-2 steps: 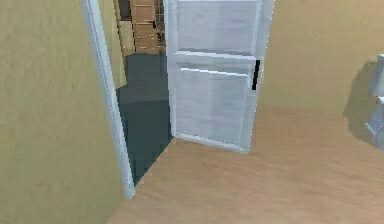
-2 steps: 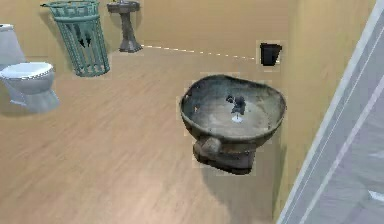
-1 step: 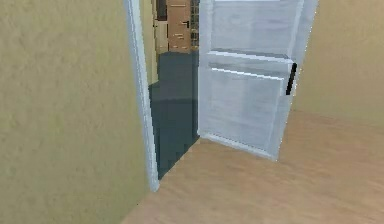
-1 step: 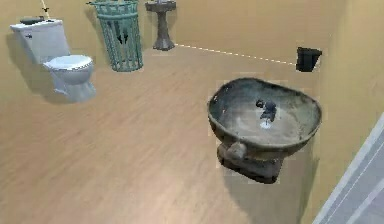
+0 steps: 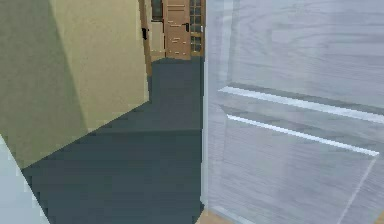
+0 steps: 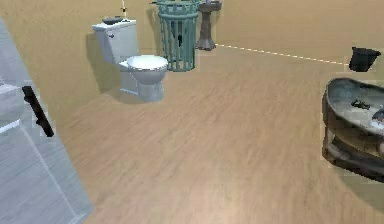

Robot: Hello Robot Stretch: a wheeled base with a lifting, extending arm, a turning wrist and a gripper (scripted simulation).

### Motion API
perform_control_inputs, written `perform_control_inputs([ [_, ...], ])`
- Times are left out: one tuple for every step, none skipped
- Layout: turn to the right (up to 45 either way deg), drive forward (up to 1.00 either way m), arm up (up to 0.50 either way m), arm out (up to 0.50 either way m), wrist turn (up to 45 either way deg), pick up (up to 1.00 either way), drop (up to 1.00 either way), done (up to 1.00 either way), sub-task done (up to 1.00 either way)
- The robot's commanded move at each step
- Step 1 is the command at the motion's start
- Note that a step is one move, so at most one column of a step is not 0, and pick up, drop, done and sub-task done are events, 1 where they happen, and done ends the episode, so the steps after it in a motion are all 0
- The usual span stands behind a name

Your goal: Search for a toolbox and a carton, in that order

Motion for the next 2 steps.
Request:
perform_control_inputs([
  [-6.0,0.0,0.0,0.0,0.0,0.0,0.0,0.0,0.0],
  [0.0,0.4,0.0,0.0,0.0,0.0,0.0,0.0,0.0],
])
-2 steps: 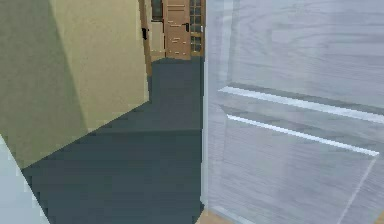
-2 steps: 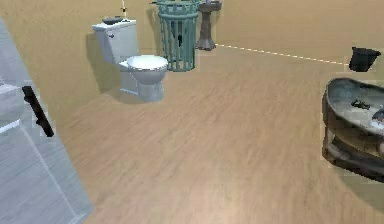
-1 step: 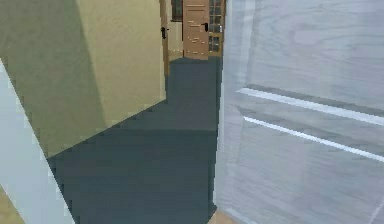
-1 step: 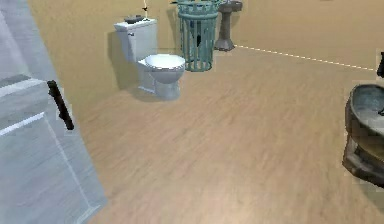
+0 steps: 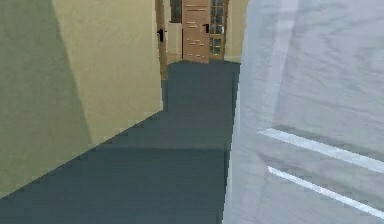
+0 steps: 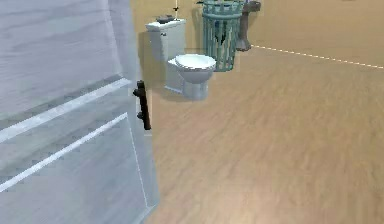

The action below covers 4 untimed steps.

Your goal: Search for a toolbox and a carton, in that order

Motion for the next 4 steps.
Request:
perform_control_inputs([
  [-21.0,0.0,0.0,0.0,0.0,0.0,0.0,0.0,0.0],
  [0.0,0.55,0.0,0.0,0.0,0.0,0.0,0.0,0.0],
  [21.0,0.0,0.0,0.0,0.0,0.0,0.0,0.0,0.0],
  [0.0,0.3,0.0,0.0,0.0,0.0,0.0,0.0,0.0],
])
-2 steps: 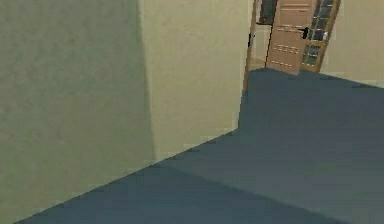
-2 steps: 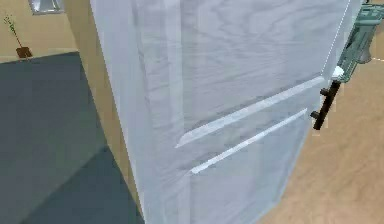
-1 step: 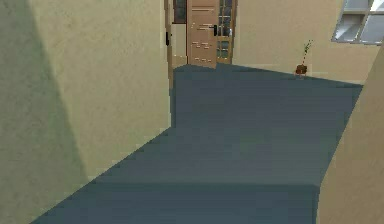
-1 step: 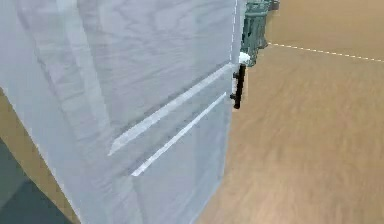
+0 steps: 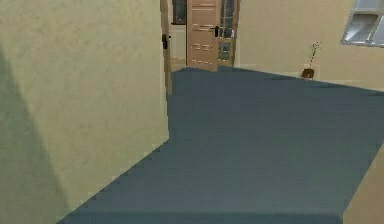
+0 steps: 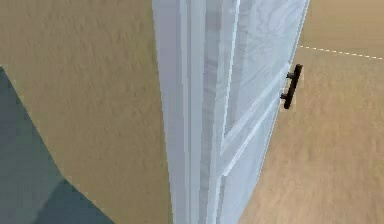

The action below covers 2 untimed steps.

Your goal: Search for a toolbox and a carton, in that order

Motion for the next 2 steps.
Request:
perform_control_inputs([
  [6.0,0.0,0.0,0.0,0.0,0.0,0.0,0.0,0.0],
  [0.0,1.0,0.0,0.0,0.0,0.0,0.0,0.0,0.0],
])
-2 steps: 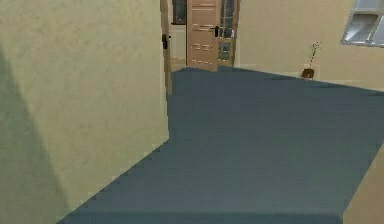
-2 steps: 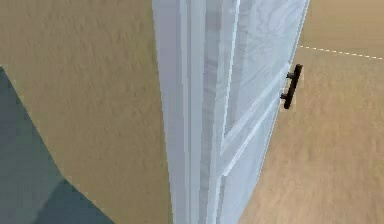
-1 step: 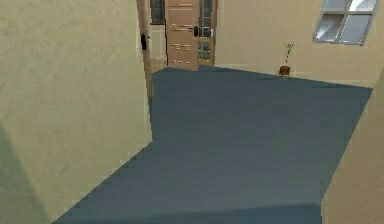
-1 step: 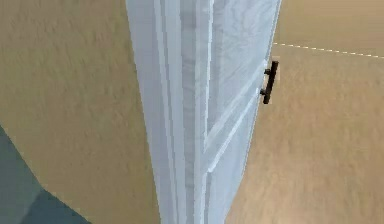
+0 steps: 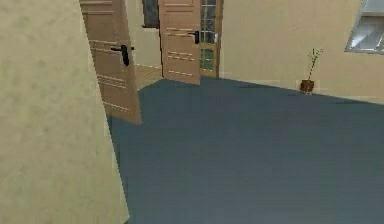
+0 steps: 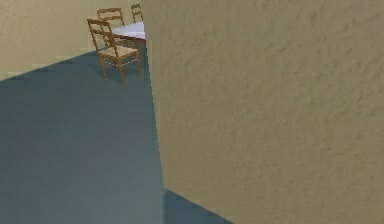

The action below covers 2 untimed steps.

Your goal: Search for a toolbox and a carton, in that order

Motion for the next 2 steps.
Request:
perform_control_inputs([
  [3.0,0.0,0.0,0.0,0.0,0.0,0.0,0.0,0.0],
  [0.0,1.0,0.0,0.0,0.0,0.0,0.0,0.0,0.0],
])
